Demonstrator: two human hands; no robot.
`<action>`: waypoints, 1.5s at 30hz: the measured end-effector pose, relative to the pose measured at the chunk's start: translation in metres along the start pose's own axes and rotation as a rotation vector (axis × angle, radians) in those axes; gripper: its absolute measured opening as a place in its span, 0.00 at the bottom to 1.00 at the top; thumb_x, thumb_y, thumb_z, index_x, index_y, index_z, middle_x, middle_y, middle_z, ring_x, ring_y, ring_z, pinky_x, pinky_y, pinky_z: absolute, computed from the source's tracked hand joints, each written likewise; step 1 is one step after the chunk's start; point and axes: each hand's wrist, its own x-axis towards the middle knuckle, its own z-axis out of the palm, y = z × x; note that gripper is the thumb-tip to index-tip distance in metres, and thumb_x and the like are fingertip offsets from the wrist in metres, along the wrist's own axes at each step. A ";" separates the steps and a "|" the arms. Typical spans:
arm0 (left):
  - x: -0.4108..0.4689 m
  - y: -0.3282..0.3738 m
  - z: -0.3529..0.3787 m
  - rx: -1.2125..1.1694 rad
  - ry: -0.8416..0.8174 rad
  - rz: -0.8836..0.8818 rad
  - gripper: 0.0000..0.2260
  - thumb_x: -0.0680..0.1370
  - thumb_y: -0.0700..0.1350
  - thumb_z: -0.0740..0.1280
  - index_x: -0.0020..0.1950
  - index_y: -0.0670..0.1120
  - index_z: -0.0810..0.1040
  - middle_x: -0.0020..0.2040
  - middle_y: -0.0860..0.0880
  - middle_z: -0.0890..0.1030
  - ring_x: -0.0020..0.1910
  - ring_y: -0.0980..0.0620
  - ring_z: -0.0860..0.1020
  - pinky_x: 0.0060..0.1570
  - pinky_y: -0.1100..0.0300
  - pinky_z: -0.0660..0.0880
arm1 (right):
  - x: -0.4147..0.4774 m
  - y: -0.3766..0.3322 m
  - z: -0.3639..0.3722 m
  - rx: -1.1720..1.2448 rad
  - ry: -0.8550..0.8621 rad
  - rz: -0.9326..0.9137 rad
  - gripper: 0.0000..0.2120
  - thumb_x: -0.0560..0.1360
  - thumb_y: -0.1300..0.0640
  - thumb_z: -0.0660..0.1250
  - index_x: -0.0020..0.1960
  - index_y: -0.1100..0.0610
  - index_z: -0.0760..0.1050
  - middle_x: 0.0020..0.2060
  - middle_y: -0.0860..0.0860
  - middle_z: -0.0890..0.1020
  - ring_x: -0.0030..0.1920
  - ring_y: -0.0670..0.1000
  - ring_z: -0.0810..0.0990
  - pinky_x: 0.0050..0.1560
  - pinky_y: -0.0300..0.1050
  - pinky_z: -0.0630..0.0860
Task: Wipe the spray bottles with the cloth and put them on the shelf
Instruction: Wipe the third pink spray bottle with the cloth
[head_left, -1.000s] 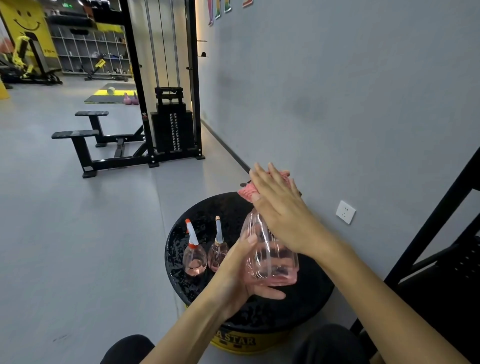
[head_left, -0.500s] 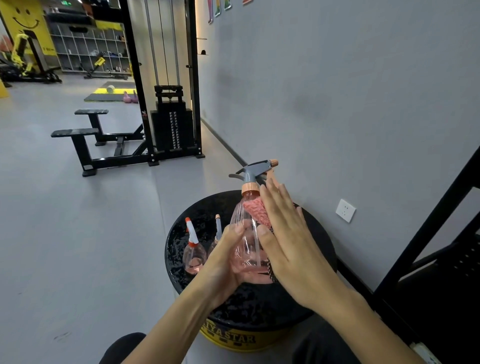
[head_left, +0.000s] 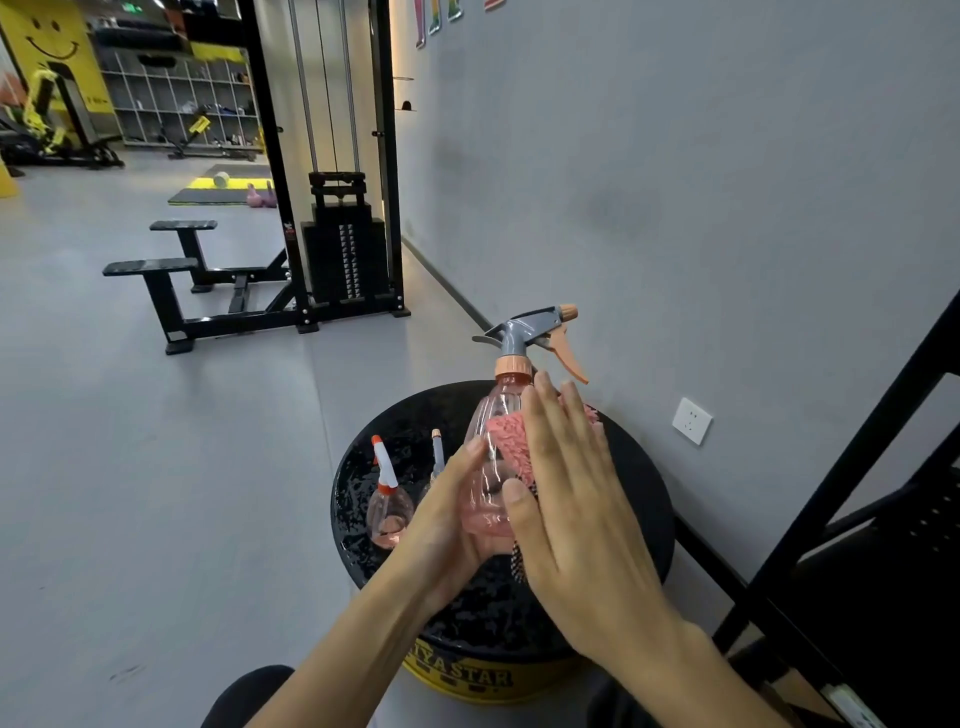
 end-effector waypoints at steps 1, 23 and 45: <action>0.000 0.000 0.001 0.000 -0.002 -0.004 0.14 0.75 0.58 0.65 0.51 0.53 0.85 0.53 0.47 0.83 0.49 0.48 0.82 0.43 0.53 0.82 | 0.003 0.002 -0.001 0.027 0.003 0.009 0.28 0.83 0.47 0.44 0.79 0.53 0.41 0.79 0.45 0.44 0.78 0.45 0.39 0.76 0.49 0.43; 0.000 -0.003 0.011 -0.005 -0.041 0.057 0.15 0.78 0.58 0.57 0.50 0.63 0.83 0.54 0.53 0.85 0.49 0.52 0.84 0.48 0.42 0.81 | 0.024 0.013 -0.004 0.149 -0.001 0.052 0.28 0.82 0.44 0.41 0.79 0.50 0.43 0.79 0.42 0.45 0.77 0.40 0.38 0.78 0.50 0.46; 0.002 -0.004 0.006 -0.037 -0.024 0.068 0.18 0.79 0.56 0.53 0.52 0.64 0.83 0.54 0.54 0.85 0.49 0.54 0.84 0.39 0.51 0.83 | 0.024 0.007 -0.001 0.049 -0.057 0.040 0.27 0.83 0.45 0.42 0.78 0.49 0.37 0.78 0.43 0.39 0.76 0.40 0.34 0.77 0.44 0.37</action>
